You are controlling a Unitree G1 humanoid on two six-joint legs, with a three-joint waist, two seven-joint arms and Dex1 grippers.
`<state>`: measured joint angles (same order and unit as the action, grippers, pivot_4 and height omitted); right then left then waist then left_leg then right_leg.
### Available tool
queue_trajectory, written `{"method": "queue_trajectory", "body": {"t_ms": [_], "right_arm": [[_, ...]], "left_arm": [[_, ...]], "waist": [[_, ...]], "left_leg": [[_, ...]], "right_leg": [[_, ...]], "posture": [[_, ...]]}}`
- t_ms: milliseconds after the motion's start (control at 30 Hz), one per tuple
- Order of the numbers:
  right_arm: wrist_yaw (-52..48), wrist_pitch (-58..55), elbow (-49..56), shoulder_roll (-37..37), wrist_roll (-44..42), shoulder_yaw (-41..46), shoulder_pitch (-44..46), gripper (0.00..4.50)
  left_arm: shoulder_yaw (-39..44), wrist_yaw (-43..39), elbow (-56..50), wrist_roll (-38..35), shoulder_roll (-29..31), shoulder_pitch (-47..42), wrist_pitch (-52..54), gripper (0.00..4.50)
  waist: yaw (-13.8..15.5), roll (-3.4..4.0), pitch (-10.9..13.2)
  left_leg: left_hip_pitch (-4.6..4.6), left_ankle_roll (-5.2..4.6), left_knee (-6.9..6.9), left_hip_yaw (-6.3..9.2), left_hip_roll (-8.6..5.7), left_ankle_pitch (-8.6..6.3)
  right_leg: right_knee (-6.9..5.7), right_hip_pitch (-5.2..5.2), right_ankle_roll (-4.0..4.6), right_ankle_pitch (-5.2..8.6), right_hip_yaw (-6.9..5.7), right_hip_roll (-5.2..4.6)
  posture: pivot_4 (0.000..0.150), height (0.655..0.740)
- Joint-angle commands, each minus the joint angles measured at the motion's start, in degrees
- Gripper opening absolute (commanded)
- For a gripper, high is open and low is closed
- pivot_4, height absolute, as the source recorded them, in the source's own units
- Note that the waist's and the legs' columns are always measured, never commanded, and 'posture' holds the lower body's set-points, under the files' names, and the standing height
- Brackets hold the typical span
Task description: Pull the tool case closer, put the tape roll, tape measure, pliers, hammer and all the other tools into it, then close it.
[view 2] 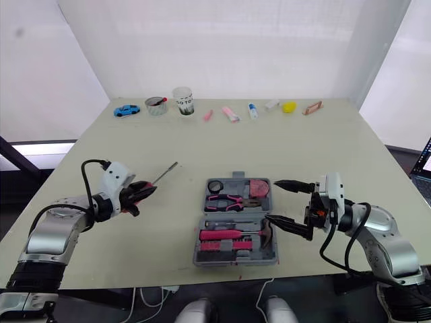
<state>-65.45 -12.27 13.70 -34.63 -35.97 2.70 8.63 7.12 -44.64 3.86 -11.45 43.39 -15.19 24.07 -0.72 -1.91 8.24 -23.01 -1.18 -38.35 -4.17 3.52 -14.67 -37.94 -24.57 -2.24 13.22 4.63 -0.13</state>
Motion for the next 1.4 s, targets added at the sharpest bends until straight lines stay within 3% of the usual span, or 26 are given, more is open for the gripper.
{"method": "queue_trajectory", "body": {"t_ms": [33, 467, 733, 1000, 1400], "right_arm": [[-1.2, 1.1, 0.5, -1.2, -0.5, 2.6, -0.7, 4.5], [-4.1, 3.4, -2.8, -3.4, 0.3, 6.1, -4.9, 4.5], [-5.4, 4.4, -3.3, -4.9, 0.6, 8.6, -8.0, 4.5], [-7.4, 4.7, -3.4, -5.9, 0.4, 9.2, -11.3, 4.5], [-8.8, 3.9, -3.7, -8.1, 0.9, 8.6, -11.1, 4.5]], "left_arm": [[-2.3, -6.0, -5.8, -1.3, 2.3, -1.5, -1.9, 0.57], [-18.2, -23.6, -9.7, -3.2, 3.2, -16.3, 7.0, 0.57], [-25.0, -28.8, -16.2, -4.4, 2.9, -18.0, 13.4, 0.57], [-30.2, -29.0, -25.5, -6.0, 4.4, -14.1, 22.1, 0.57], [-38.4, -22.0, -26.2, -2.4, 0.9, -14.7, 29.2, 0.57]], "waist": [[0.0, 0.0, 0.0], [0.1, -0.01, 0.1], [-0.1, 0.05, 0.1], [-0.1, 0.08, 0.2], [0.0, 0.08, 0.2]], "left_leg": [[0.0, 0.0, 0.0, 0.0, 0.0, 0.0], [-0.04, 0.0, -0.02, 0.04, -0.05, 0.0], [-0.04, -0.01, -0.02, 0.1, -0.05, 0.0], [-0.04, -0.01, -0.03, 0.11, -0.07, 0.0], [-0.03, -0.02, -0.07, 0.14, -0.11, 0.0]], "right_leg": [[0.0, 0.0, 0.0, 0.0, 0.0, 0.0], [0.01, -0.01, -0.04, 0.0, 0.01, 0.05], [-0.02, -0.01, -0.08, 0.01, 0.03, 0.09], [-0.02, -0.01, -0.22, 0.11, 0.06, 0.09], [-0.03, 0.01, -0.22, 0.16, 0.07, 0.08]], "posture": [[0.15, 0.74], [0.15, 0.74], [0.15, 0.74], [0.15, 0.74], [0.15, 0.74]]}}
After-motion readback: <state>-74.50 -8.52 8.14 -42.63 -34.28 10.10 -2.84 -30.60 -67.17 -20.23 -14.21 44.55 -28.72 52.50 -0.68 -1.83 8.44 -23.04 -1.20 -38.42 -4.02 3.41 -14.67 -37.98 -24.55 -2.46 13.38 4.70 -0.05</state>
